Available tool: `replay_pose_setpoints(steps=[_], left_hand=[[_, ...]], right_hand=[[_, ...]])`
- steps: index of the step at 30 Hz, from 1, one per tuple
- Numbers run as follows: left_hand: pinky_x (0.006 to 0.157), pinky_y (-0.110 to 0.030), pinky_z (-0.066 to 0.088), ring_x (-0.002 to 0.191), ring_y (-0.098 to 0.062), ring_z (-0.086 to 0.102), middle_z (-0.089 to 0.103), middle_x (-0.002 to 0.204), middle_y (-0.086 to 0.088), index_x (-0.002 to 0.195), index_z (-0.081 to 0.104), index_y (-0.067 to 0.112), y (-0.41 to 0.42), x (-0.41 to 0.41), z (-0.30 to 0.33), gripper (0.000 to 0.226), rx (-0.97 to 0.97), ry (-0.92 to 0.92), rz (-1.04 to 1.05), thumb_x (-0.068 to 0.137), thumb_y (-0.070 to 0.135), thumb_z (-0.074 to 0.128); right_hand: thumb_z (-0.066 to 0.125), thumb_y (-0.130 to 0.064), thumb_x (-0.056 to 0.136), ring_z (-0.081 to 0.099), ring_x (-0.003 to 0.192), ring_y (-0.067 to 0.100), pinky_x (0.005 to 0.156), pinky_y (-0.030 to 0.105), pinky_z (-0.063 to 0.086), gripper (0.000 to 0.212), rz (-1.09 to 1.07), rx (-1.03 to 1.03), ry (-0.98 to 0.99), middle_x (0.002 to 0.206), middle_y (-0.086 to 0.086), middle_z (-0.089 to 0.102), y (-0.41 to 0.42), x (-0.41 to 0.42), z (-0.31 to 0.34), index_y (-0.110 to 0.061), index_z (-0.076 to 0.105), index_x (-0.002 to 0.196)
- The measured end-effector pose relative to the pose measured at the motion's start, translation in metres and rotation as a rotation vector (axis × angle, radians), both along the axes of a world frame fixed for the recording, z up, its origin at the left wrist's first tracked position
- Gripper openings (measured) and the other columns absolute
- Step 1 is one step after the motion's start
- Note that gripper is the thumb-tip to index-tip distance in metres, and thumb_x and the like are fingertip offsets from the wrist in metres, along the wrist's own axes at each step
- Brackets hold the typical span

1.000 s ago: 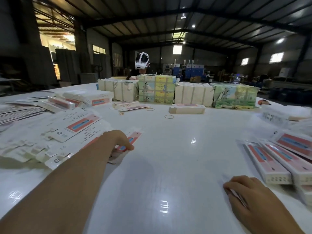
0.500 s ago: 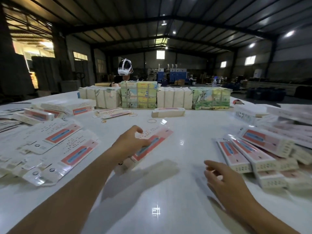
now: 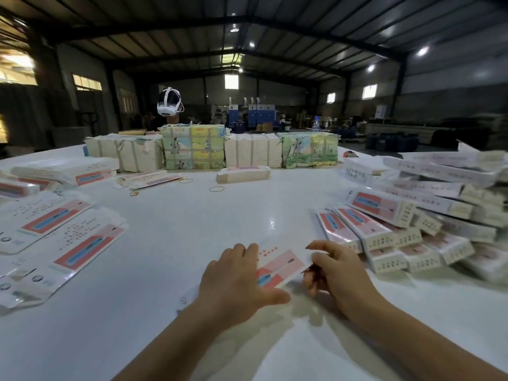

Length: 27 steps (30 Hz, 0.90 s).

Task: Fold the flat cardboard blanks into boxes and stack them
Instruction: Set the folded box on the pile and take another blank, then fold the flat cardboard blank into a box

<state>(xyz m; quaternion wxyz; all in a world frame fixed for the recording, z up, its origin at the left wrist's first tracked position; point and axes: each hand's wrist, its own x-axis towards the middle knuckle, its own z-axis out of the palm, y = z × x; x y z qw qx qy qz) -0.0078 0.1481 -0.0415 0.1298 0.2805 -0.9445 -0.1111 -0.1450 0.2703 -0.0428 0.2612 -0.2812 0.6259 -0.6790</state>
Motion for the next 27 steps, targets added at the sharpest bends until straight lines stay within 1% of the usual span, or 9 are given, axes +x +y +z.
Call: replay_pose_setpoints(steps=[4, 6, 9, 11, 14, 17, 19, 22, 27], left_hand=[[0.081, -0.022, 0.047, 0.098, -0.009, 0.045, 0.044, 0.124, 0.011, 0.137, 0.027, 0.031, -0.001, 0.001, -0.002, 0.086, -0.071, 0.059, 0.05, 0.069, 0.076, 0.055], [0.077, -0.018, 0.042, 0.095, -0.008, 0.046, 0.043, 0.123, 0.012, 0.137, 0.025, 0.031, 0.0, 0.001, -0.002, 0.086, -0.139, 0.085, 0.065, 0.069, 0.077, 0.053], [0.073, -0.015, 0.038, 0.092, -0.007, 0.047, 0.044, 0.119, 0.012, 0.134, 0.025, 0.032, 0.001, 0.001, -0.001, 0.085, -0.235, 0.134, 0.106, 0.068, 0.078, 0.052], [0.072, -0.015, 0.037, 0.091, -0.008, 0.047, 0.045, 0.116, 0.012, 0.133, 0.026, 0.032, 0.003, 0.001, -0.002, 0.084, -0.276, 0.158, 0.131, 0.068, 0.078, 0.051], [0.071, -0.015, 0.036, 0.089, -0.009, 0.046, 0.045, 0.113, 0.012, 0.132, 0.025, 0.033, 0.005, 0.001, -0.003, 0.084, -0.302, 0.174, 0.141, 0.067, 0.079, 0.05], [0.07, -0.016, 0.035, 0.088, -0.01, 0.048, 0.045, 0.113, 0.013, 0.131, 0.023, 0.034, 0.008, 0.0, -0.002, 0.083, -0.33, 0.161, 0.12, 0.066, 0.078, 0.051], [0.069, -0.016, 0.035, 0.089, -0.01, 0.048, 0.045, 0.113, 0.014, 0.13, 0.024, 0.034, 0.008, 0.0, -0.001, 0.082, -0.331, 0.14, 0.093, 0.067, 0.077, 0.052], [0.066, -0.015, 0.038, 0.088, -0.01, 0.05, 0.044, 0.115, 0.016, 0.131, 0.025, 0.036, 0.004, 0.003, 0.0, 0.081, -0.198, 0.119, 0.054, 0.067, 0.075, 0.055], [0.066, -0.016, 0.051, 0.082, -0.01, 0.056, 0.05, 0.116, 0.018, 0.124, 0.038, 0.036, 0.001, 0.007, 0.005, 0.068, -0.027, 0.107, -0.018, 0.069, 0.07, 0.059]], right_hand=[[0.046, -0.02, 0.099, 0.058, 0.049, 0.006, 0.042, 0.021, 0.045, 0.041, -0.094, 0.07, 0.274, 0.074, 0.006, 0.068, 0.006, 0.005, 0.0, -0.056, 0.041, 0.116], [0.045, -0.027, 0.099, 0.062, 0.064, -0.001, 0.05, 0.013, 0.046, 0.032, -0.027, 0.13, 0.47, 0.081, -0.006, 0.066, 0.006, 0.007, -0.001, -0.053, 0.044, 0.118], [0.047, -0.031, 0.099, 0.064, 0.093, 0.002, 0.077, 0.013, 0.051, 0.032, 0.063, 0.265, 0.663, 0.106, -0.017, 0.066, 0.005, 0.007, -0.006, -0.041, 0.049, 0.128], [0.049, -0.025, 0.098, 0.065, 0.089, 0.002, 0.074, 0.016, 0.053, 0.036, 0.11, 0.222, 0.565, 0.113, -0.01, 0.068, 0.004, 0.006, -0.008, -0.034, 0.052, 0.134], [0.056, -0.011, 0.093, 0.06, 0.059, 0.014, 0.052, 0.022, 0.049, 0.029, 0.237, 0.027, 0.03, 0.098, 0.007, 0.073, 0.002, 0.003, -0.004, -0.025, 0.067, 0.117], [0.06, -0.007, 0.087, 0.062, 0.06, 0.023, 0.052, 0.031, 0.051, 0.016, 0.324, -0.04, -0.275, 0.086, 0.014, 0.071, 0.003, -0.002, 0.001, -0.01, 0.07, 0.099], [0.061, -0.006, 0.086, 0.062, 0.059, 0.024, 0.049, 0.03, 0.05, 0.007, 0.339, -0.03, -0.26, 0.079, 0.013, 0.069, 0.004, -0.002, 0.002, -0.007, 0.066, 0.09], [0.063, -0.007, 0.086, 0.06, 0.058, 0.024, 0.048, 0.028, 0.049, 0.001, 0.366, -0.014, -0.143, 0.084, 0.015, 0.07, 0.007, -0.001, 0.003, -0.007, 0.061, 0.087], [0.069, -0.018, 0.074, 0.057, 0.056, 0.02, 0.053, 0.03, 0.048, 0.016, 0.368, 0.008, 0.167, 0.083, 0.013, 0.07, 0.011, 0.003, 0.001, -0.015, 0.068, 0.09]])
